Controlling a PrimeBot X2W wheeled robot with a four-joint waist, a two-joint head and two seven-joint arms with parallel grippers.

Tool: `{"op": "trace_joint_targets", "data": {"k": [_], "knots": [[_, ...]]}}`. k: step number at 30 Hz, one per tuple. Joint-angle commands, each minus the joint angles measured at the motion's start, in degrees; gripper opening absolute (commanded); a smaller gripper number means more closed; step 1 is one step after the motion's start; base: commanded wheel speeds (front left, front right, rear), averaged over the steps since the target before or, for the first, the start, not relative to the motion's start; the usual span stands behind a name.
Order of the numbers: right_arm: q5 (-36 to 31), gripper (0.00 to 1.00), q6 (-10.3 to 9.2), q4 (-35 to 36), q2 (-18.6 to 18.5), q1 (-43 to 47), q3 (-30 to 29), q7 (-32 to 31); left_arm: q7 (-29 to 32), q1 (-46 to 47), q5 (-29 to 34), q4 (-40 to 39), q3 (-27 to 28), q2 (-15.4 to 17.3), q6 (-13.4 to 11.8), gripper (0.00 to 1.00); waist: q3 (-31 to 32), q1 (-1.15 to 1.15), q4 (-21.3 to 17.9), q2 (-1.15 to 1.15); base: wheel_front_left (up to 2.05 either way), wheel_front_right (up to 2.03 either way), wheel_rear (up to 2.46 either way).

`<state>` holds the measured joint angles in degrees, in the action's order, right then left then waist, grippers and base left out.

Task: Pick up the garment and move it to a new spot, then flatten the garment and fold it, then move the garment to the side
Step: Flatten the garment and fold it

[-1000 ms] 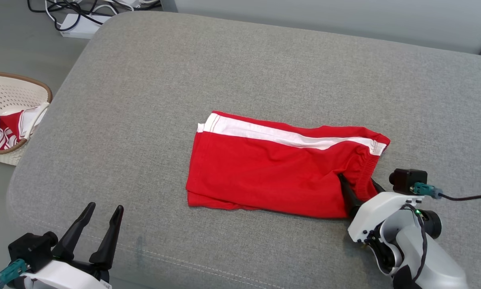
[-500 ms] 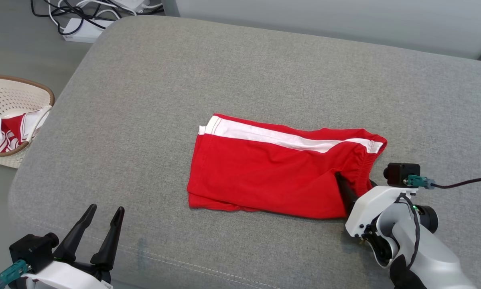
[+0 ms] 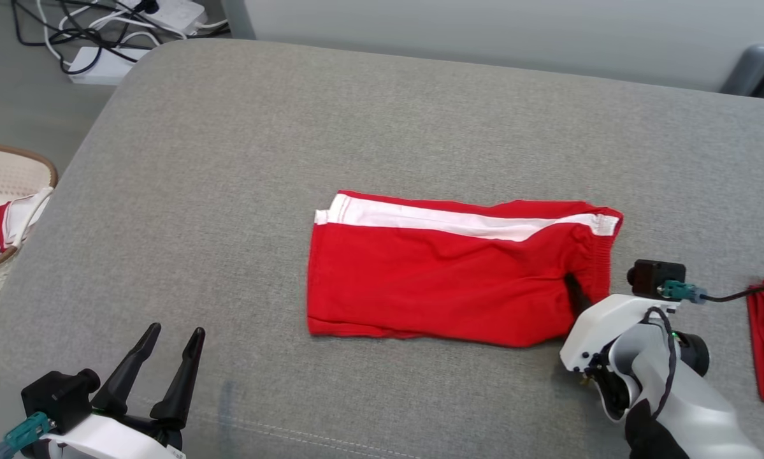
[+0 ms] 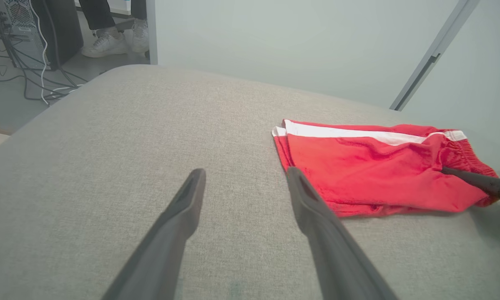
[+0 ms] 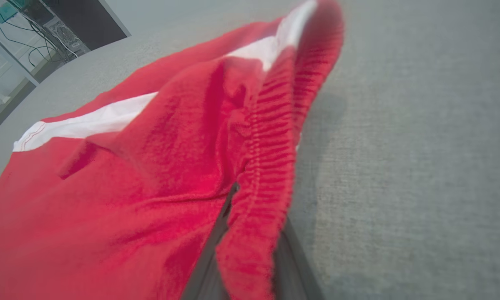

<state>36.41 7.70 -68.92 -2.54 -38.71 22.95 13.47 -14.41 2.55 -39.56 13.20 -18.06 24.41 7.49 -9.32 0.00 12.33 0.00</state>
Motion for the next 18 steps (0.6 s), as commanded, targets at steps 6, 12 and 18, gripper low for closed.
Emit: {"op": "trace_joint_targets", "data": {"k": [6, 12, 18], "knots": [[-5.2, 0.0, -0.21, -3.5, -0.7, -2.8, -4.4, 1.5, -0.6, 0.5, 0.1, -2.1, 2.8, 1.0, 0.0, 1.0, 0.6, 0.0, -2.8, 0.0, 0.0, 0.0, 0.0], [-8.4, 0.0, -0.21, -2.9, -1.7, -3.6, -7.0, 1.5, -0.6, -0.3, 0.4, -2.3, 2.7, 0.6, 0.0, 1.0, 0.8, 0.0, -4.0, 0.0, 0.0, 0.0, 0.0], [-11.4, 0.0, -0.21, 4.8, -0.7, -3.3, -5.8, 0.6, -0.6, -0.6, 0.7, -2.5, 1.9, 0.2, 0.0, 1.0, 1.3, 0.0, -4.9, 0.0, 0.0, 0.0, 0.0]]}}
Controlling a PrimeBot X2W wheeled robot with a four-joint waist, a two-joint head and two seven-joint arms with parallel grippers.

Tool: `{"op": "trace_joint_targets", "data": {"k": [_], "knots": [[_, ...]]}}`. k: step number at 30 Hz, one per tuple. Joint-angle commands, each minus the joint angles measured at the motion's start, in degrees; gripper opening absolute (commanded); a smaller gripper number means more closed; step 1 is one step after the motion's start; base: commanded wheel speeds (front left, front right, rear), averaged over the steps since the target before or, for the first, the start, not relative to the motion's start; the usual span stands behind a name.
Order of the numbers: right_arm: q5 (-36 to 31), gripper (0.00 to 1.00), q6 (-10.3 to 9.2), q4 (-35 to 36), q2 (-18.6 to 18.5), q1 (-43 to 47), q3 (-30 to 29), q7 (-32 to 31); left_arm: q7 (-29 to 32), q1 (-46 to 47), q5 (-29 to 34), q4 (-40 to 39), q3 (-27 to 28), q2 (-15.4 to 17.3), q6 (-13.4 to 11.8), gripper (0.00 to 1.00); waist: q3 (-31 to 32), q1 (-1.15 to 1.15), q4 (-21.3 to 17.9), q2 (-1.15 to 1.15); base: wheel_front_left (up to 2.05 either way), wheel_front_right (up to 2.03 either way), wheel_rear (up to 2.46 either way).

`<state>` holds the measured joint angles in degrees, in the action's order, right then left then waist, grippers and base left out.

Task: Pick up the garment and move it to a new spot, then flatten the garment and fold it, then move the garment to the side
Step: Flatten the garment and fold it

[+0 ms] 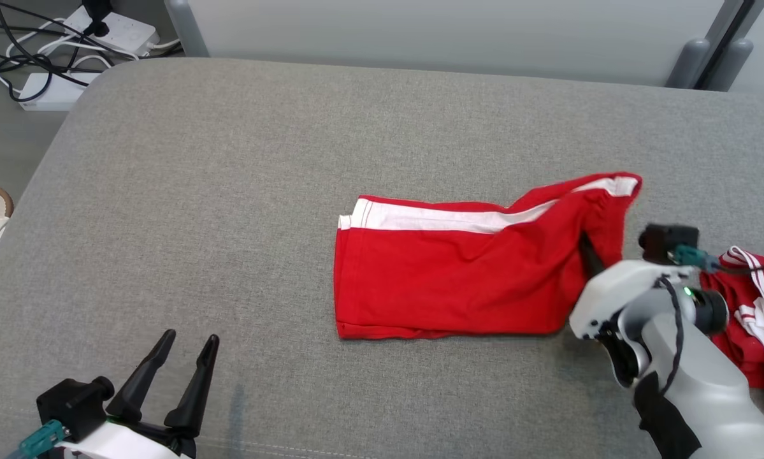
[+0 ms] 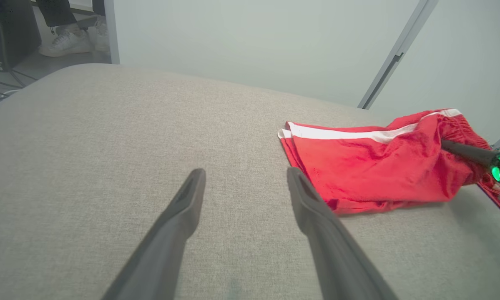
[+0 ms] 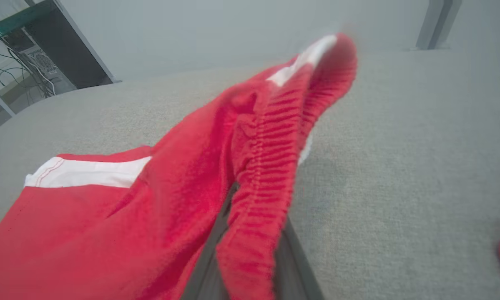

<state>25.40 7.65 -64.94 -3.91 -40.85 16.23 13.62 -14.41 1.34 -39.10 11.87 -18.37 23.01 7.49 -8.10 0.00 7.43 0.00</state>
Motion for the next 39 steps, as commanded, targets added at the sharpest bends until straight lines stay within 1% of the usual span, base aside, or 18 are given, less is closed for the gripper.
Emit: {"op": "trace_joint_targets", "data": {"k": [1, 3, 7, 10, 13, 15, 17, 20, 26, 31, 32, 33, 36, 39], "knots": [[-0.5, 0.0, -0.16, 2.8, 0.8, -0.7, 1.6, -0.6, -0.6, 0.6, 0.3, -1.2, 2.0, 1.5, 0.0, 1.0, 0.1, 0.0, 0.0, 0.0, 0.0, 0.0, 0.0], [0.5, 0.0, -0.16, 7.8, 1.0, 1.0, 3.6, -3.8, -0.6, 0.6, 0.5, -1.2, 1.5, 1.3, 0.0, 1.0, 0.4, 0.0, 0.3, 0.0, 0.0, 0.0, 0.0], [3.6, 0.0, -0.16, 21.1, 1.0, 5.7, 8.5, -11.3, -0.6, 1.1, 0.6, -1.3, 0.3, 1.3, 0.0, 1.0, 0.4, 0.0, 1.4, 0.0, 0.0, 0.0, 0.0], [4.6, 0.0, -0.16, 29.9, 1.0, 9.2, 10.0, -16.7, -0.6, 1.5, 0.4, -1.3, -0.1, 1.4, 0.0, 1.0, 0.1, 0.0, 2.7, 0.0, 0.0, 0.0, 0.0], [4.1, 0.0, -0.16, 36.2, 1.0, 11.7, 10.5, -20.9, -0.6, 1.9, -0.1, -1.2, -0.5, 1.5, 0.0, 1.0, -0.3, 0.0, 4.1, 0.0, 0.0, 0.0, 0.0], [3.8, 0.0, -0.16, 38.9, 1.0, 12.6, 10.6, -22.7, -0.6, 2.2, -0.4, -1.2, -1.0, 1.7, 0.0, 1.0, -0.8, 0.0, 5.2, 0.0, 0.0, 0.0, 0.0], [3.9, 0.0, -0.16, 40.4, 1.0, 12.9, 10.6, -23.4, -0.6, 2.5, -0.8, -1.2, -1.6, 1.8, 0.0, 1.0, -1.3, 0.0, 6.4, 0.0, 0.0, 0.0, 0.0], [3.7, 0.0, -0.16, 40.4, 1.0, 12.5, 10.5, -23.4, -0.6, 3.2, -1.3, -1.4, -2.4, 2.1, 0.0, 1.0, -2.0, 0.0, 8.3, 0.0, 0.0, 0.0, 0.0], [3.3, 0.0, -0.16, 37.1, 1.0, 10.3, 9.7, -20.5, -0.6, 4.3, -2.5, -1.5, -3.9, 2.9, 0.0, 1.0, -3.3, 0.0, 11.4, 0.0, 0.0, 0.0, 0.0], [4.0, 0.0, -0.16, 33.3, 1.0, 7.8, 10.2, -17.9, -0.6, 4.5, -3.0, -1.3, -4.4, 3.3, 0.0, 1.0, -3.9, 0.0, 12.4, 0.0, 0.0, 0.0, 0.0], [4.5, 0.49, -0.16, 32.6, 1.0, 7.3, 10.6, -17.5, -0.6, 4.6, -3.1, -1.3, -4.5, 3.3, 0.0, 1.0, -4.1, 0.0, 12.4, 0.0, 0.0, 0.0, 0.0], [4.9, 1.0, -0.16, 32.1, 1.0, 6.9, 11.3, -17.1, -0.6, 4.7, -3.1, -1.3, -4.6, 3.4, 0.0, 1.0, -4.2, 0.0, 12.4, 0.0, 0.0, 0.0, 0.0], [6.3, 1.0, -0.16, 31.8, 1.0, 6.1, 12.5, -15.8, -0.6, 4.9, -3.2, -1.3, -4.6, 3.5, 0.0, 1.0, -4.4, 0.0, 12.2, 0.0, 0.0, 0.0, 0.0], [7.3, 1.0, -0.16, 31.9, 1.0, 5.2, 13.8, -13.7, -0.6, 4.9, -3.2, -1.4, -4.3, 3.6, 0.0, 1.0, -4.4, 0.0, 11.0, 0.0, 0.0, 0.0, 0.0]]}}
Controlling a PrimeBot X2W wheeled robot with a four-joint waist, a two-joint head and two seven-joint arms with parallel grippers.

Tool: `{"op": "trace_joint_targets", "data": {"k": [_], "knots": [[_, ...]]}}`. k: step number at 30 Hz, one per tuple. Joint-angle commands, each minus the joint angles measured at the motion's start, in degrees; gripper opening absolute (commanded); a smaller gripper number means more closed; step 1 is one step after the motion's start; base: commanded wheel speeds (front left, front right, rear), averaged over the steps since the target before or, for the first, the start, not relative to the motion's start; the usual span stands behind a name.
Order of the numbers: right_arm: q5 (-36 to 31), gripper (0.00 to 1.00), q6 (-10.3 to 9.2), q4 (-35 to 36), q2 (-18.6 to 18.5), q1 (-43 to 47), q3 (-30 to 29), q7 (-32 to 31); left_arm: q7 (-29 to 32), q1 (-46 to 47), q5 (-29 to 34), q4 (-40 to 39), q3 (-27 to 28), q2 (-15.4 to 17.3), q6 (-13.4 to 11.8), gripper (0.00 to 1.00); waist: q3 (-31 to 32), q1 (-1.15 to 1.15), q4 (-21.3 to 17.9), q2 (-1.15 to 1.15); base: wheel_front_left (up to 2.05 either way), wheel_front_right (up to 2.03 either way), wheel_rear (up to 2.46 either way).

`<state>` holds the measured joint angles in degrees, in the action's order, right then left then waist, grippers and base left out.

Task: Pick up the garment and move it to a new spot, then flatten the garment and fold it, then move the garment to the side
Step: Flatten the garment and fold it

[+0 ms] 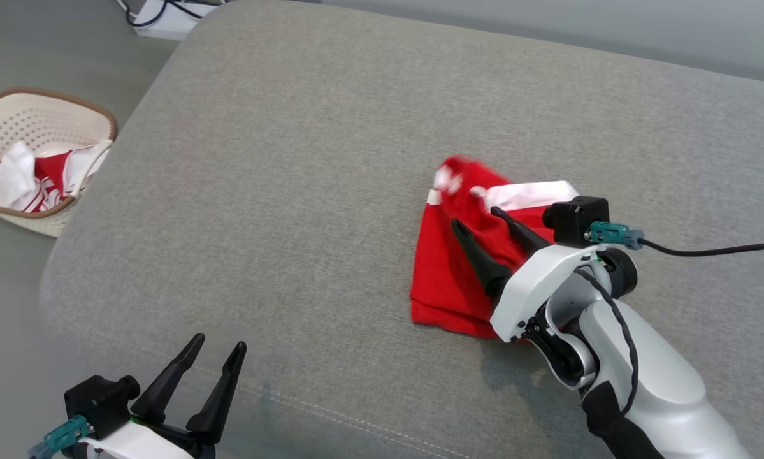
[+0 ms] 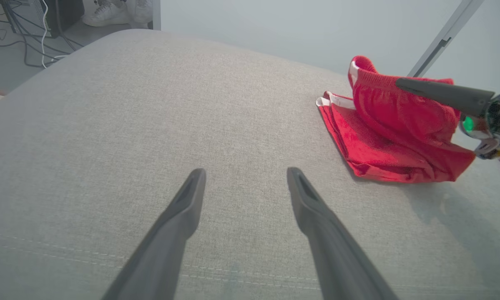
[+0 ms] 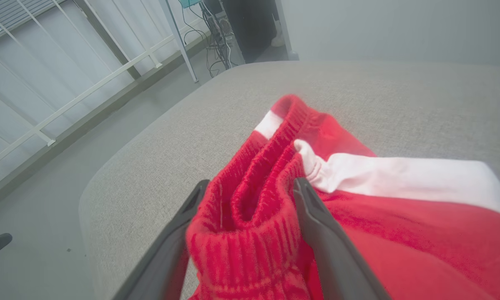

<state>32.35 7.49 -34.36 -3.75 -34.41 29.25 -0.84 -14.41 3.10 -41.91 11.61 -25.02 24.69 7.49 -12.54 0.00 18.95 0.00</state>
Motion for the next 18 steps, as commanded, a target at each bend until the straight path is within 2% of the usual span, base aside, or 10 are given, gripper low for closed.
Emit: {"op": "trace_joint_targets", "data": {"k": [1, 5, 9, 18], "knots": [[0.6, 1.0, 0.0, 1.6, 0.9, -1.4, 0.9, 1.3, -0.6, 3.1, -0.3, -1.2, 2.5, 1.9, 0.0, 1.0, 0.2, 0.0, -1.0, 0.0, 0.0, 0.0, 0.0], [-0.7, 1.0, 0.0, 2.8, 0.9, -1.4, -0.3, 2.8, -0.6, 3.0, 0.3, -1.8, 3.5, 1.7, 0.0, 1.0, 1.0, 0.0, -3.3, 0.0, 0.0, 0.0, 0.0], [-3.3, 1.0, 0.0, 4.9, 0.9, 0.5, -4.8, 3.4, -0.6, 2.8, 1.6, -2.6, 4.7, 1.2, 0.0, 1.0, 2.2, 0.0, -5.7, 0.0, 0.0, 0.0, 0.0], [-7.5, 1.0, 0.0, 12.0, 0.9, 9.9, -13.8, 1.4, -0.6, 1.2, 4.0, -4.1, 7.0, 0.1, 0.0, 1.0, 4.3, 0.0, -10.4, 0.0, 0.0, 0.0, 0.0]]}}
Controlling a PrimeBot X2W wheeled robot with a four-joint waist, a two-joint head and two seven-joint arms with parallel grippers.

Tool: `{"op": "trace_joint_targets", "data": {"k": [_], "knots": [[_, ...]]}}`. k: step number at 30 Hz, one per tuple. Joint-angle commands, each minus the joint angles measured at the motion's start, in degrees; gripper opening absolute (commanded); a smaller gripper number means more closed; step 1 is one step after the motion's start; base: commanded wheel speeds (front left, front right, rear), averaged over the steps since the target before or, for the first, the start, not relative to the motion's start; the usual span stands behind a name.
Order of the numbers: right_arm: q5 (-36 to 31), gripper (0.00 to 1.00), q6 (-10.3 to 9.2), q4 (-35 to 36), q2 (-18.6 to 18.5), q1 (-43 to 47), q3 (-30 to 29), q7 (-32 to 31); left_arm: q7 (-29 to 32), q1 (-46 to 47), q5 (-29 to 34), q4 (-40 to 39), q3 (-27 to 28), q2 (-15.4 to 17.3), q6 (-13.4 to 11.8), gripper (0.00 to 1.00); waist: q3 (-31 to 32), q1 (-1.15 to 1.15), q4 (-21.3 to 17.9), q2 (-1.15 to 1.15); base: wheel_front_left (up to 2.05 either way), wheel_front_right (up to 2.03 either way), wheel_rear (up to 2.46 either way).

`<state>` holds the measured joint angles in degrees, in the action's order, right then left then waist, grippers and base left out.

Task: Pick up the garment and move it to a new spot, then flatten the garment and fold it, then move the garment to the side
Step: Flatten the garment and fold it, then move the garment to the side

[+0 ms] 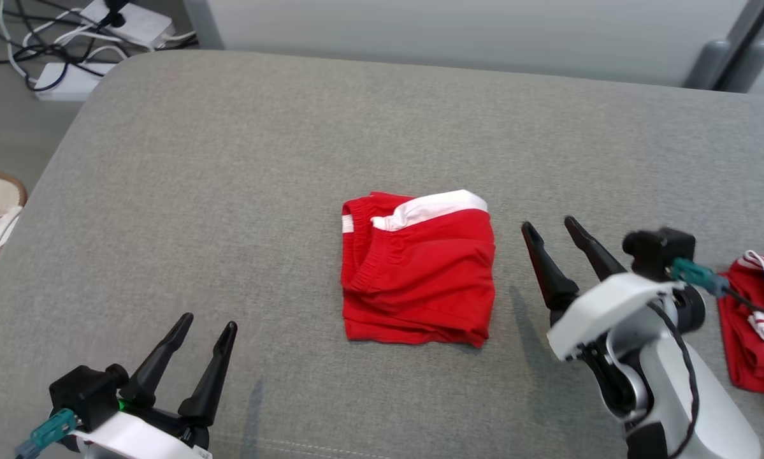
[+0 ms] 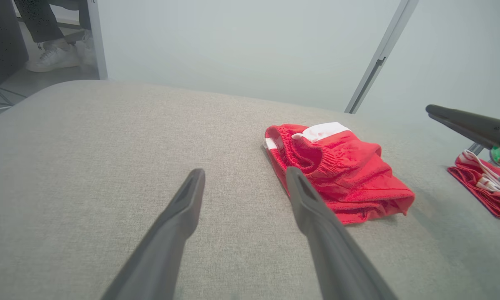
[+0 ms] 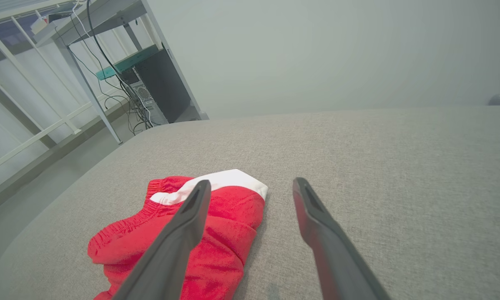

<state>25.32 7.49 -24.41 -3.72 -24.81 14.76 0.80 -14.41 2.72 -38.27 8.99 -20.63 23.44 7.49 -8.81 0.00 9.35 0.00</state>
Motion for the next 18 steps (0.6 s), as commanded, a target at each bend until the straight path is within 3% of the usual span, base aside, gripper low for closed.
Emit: {"op": "trace_joint_targets", "data": {"k": [1, 10, 18], "knots": [[-0.9, 1.0, 0.0, 2.9, 0.8, 1.5, 0.0, -0.4, -0.6, 1.4, 0.8, -1.6, 3.1, 1.3, 0.0, 1.0, 0.8, 0.0, -1.2, 0.0, 0.0, 0.0, 0.0], [-1.7, 1.0, 0.0, 8.9, 0.8, 9.9, -3.4, -0.4, -0.6, 0.0, 3.2, -3.3, 6.2, 0.5, 0.0, 1.0, 1.1, 0.0, -2.3, 0.0, 0.0, 0.0, 0.0], [0.5, 1.0, 0.0, 7.2, 0.8, 11.2, -2.6, 0.7, -0.6, 0.0, 3.6, -4.9, 6.1, 0.8, 0.0, 1.0, -0.2, 0.0, 0.4, 0.0, 0.0, 0.0, 0.0]]}}
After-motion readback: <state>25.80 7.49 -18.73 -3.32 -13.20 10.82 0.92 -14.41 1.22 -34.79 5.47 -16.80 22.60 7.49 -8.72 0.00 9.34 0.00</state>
